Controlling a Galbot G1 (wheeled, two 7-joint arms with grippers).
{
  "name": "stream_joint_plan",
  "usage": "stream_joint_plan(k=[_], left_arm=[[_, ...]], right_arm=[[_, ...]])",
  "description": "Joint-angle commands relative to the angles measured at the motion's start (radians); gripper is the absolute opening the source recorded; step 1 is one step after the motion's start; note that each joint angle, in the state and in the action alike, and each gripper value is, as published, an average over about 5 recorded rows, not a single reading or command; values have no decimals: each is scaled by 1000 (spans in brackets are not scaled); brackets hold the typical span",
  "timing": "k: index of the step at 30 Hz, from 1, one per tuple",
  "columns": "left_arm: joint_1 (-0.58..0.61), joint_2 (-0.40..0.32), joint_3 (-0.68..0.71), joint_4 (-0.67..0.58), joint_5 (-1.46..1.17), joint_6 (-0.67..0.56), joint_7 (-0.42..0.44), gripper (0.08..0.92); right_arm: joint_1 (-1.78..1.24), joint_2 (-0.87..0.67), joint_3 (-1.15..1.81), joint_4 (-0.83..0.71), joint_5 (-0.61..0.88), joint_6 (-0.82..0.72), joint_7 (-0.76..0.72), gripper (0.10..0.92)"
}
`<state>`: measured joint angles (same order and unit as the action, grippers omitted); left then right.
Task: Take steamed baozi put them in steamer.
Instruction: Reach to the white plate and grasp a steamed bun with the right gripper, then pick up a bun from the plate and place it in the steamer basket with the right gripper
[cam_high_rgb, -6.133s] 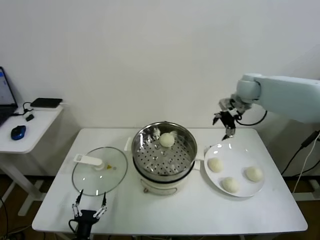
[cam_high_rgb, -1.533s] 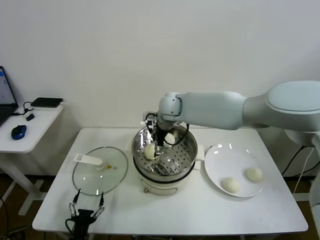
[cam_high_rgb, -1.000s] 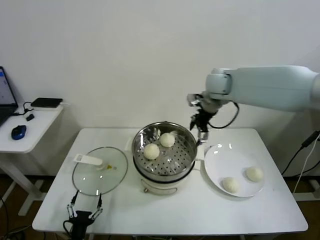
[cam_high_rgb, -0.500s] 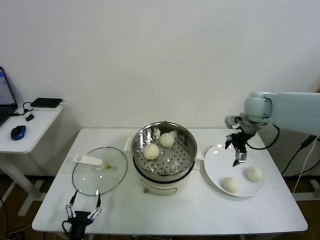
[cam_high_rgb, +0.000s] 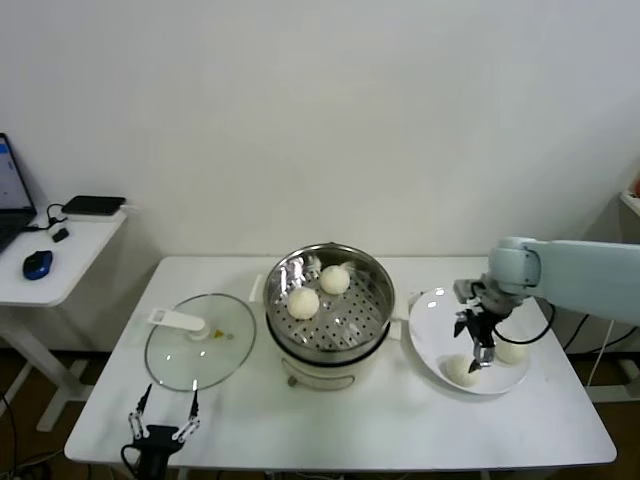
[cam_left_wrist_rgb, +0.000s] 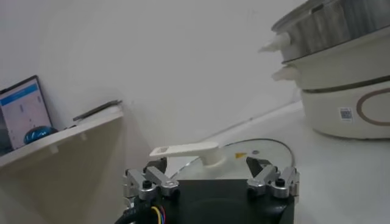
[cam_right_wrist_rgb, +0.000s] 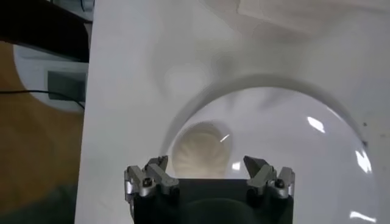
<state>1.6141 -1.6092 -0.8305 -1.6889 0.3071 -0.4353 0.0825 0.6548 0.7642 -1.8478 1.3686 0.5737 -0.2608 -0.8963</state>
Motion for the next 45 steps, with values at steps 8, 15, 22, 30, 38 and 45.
stream_joint_plan(k=[8, 15, 22, 30, 38, 45], left_arm=[[-3, -25, 3, 6, 6, -2, -2, 823], [-8, -25, 3, 14, 14, -4, -6, 823], [-9, -27, 5, 15, 18, -5, -9, 823], [-10, -26, 5, 16, 18, -6, -10, 823], [-8, -26, 3, 9, 16, -4, -9, 823], [-7, -25, 4, 6, 18, -2, -9, 823]], right_arm=[[-127, -17, 71, -25, -65, -8, 33, 823], [-134, -15, 80, -33, -77, -9, 40, 823], [-144, -15, 92, -38, -89, -9, 42, 807], [-135, -13, 102, -42, -87, -11, 45, 674], [-18, -5, 48, 1, -66, 6, 29, 654], [257, 39, -80, 112, -10, 82, -28, 653]])
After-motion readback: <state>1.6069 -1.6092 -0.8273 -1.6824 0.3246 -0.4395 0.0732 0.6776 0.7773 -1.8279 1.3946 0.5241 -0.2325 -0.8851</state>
